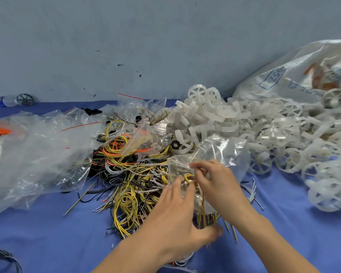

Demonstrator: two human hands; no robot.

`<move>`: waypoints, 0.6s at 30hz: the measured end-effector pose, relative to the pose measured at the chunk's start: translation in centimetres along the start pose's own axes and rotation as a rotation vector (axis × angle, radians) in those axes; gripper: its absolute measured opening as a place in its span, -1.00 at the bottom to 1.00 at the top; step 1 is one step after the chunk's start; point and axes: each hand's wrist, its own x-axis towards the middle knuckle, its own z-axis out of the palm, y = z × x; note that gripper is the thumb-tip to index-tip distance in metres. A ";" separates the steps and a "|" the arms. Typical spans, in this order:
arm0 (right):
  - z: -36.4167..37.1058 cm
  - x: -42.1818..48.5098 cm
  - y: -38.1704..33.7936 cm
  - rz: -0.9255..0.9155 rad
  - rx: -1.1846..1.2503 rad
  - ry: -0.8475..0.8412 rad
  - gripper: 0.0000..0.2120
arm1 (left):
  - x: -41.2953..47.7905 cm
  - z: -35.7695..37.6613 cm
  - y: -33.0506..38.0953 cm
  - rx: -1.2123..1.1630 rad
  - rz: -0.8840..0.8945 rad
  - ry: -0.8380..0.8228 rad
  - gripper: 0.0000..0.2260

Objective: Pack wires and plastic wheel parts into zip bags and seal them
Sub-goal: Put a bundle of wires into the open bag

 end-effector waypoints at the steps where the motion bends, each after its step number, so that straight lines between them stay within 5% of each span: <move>1: 0.1 -0.1 0.0 0.001 -0.009 -0.005 -0.75 | -0.1 0.3 0.3 0.031 0.013 -0.007 -0.13; 7: -0.8 0.0 0.4 -0.012 -0.075 -0.050 -0.74 | 0.1 -0.1 -1.8 0.173 0.141 -0.013 -0.66; 18: -0.5 -0.6 -1.0 -0.069 -0.021 -0.081 -0.75 | 3.0 -1.2 -1.3 0.227 0.168 0.088 -0.74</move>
